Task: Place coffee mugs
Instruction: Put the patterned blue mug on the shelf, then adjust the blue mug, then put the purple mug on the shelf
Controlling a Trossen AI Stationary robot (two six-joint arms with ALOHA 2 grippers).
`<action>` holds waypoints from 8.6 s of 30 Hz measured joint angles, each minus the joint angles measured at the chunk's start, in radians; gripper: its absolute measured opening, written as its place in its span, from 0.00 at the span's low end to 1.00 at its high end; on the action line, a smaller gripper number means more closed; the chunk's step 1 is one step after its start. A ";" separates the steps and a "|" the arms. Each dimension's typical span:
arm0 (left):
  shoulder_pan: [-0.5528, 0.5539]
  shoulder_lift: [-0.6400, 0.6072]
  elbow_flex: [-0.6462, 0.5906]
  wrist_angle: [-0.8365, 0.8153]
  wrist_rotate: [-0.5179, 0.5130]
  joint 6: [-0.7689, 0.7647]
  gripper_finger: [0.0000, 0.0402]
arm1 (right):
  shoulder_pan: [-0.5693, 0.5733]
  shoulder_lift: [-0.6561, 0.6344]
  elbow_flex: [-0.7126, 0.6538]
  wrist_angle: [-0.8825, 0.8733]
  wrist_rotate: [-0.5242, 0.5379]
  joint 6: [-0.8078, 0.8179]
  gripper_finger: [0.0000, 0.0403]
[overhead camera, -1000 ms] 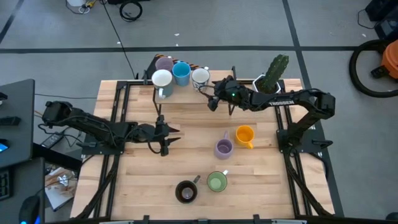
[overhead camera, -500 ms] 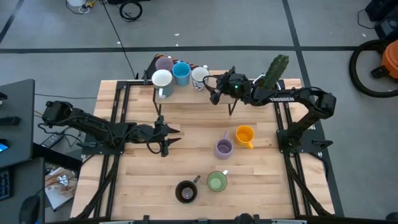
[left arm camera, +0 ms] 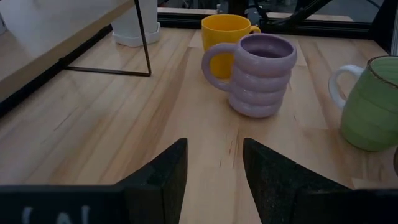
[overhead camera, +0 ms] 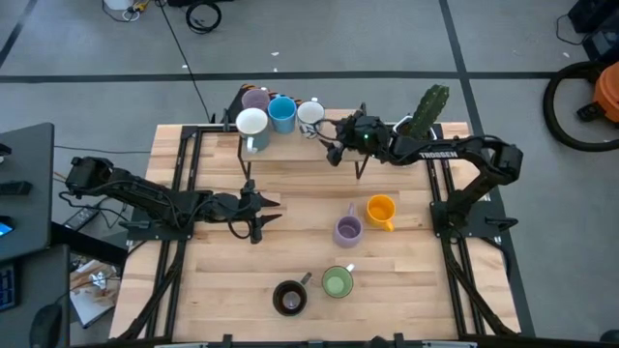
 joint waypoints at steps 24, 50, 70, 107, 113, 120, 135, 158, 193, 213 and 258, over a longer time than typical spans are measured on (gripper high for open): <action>0.000 0.000 0.000 0.009 0.000 -0.026 0.40 | 0.292 0.206 0.480 -0.334 0.062 -0.161 0.86; -0.006 0.000 0.000 -0.018 0.000 -0.065 0.40 | 0.215 0.259 0.438 -0.396 0.192 -0.042 0.86; -0.006 0.000 0.000 -0.016 0.000 -0.068 0.40 | 0.133 0.259 0.438 -0.430 0.128 -0.101 0.86; -0.006 -0.131 0.001 -0.117 0.072 0.006 0.40 | 0.267 0.257 0.595 -0.339 0.141 -0.218 0.86; -0.006 -0.217 0.001 -0.153 0.072 0.009 0.40 | 0.276 0.258 0.704 -0.415 0.141 -0.239 0.86; -0.006 -0.223 0.001 -0.201 0.072 0.009 0.40 | 0.300 0.398 0.702 -0.408 0.164 -0.234 0.86; -0.006 -0.223 0.001 -0.232 0.071 0.000 0.40 | 0.261 0.555 1.020 -0.770 0.143 -0.284 0.86; -0.006 -0.223 0.001 -0.232 0.068 -0.019 0.40 | 0.174 0.570 1.022 -0.753 0.110 -0.269 0.86; -0.006 -0.222 0.000 -0.271 0.080 -0.059 0.40 | 0.253 0.499 1.080 -0.962 0.102 -0.264 0.86; -0.002 -0.220 0.000 -0.325 0.137 0.179 0.40 | 0.473 0.385 1.042 -1.520 -0.033 0.196 0.86; 0.002 -0.220 0.000 -0.197 0.060 0.359 0.40 | 0.650 0.071 0.486 -1.416 -0.096 0.672 0.86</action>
